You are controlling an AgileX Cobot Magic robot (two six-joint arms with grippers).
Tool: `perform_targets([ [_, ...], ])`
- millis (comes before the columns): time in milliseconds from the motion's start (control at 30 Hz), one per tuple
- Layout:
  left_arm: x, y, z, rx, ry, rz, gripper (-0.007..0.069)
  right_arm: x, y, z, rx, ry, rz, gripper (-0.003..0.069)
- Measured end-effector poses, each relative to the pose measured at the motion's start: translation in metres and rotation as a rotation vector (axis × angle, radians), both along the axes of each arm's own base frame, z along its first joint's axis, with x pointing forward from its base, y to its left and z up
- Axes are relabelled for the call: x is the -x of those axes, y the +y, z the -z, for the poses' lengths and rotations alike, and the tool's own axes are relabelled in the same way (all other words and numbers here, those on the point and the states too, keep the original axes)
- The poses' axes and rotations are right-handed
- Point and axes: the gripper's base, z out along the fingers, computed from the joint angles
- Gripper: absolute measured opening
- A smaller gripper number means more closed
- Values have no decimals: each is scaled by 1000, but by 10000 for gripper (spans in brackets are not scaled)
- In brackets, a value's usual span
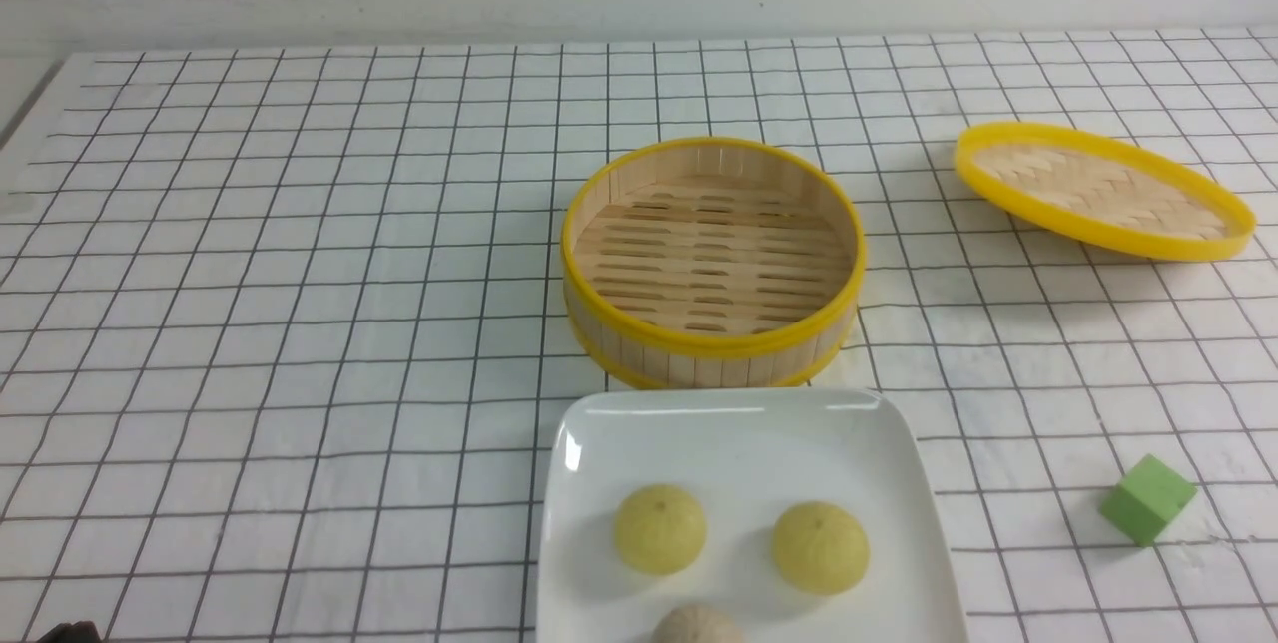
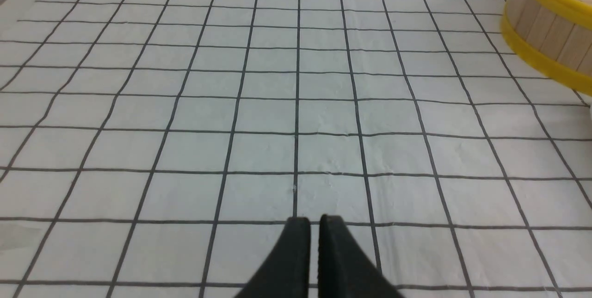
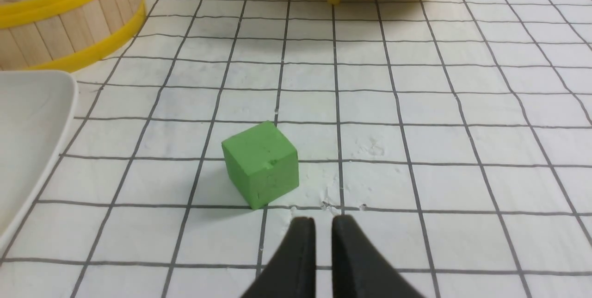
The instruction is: Put the steamed buns into the plate on the white-black tablecloth.
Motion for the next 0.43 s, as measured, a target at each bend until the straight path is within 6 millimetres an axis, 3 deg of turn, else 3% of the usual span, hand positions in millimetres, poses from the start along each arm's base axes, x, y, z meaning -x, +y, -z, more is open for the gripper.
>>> perform_targets([
  [433, 0, 2, 0, -72, -3, -6, 55, 0, 0, 0, 0, 0, 0, 85],
])
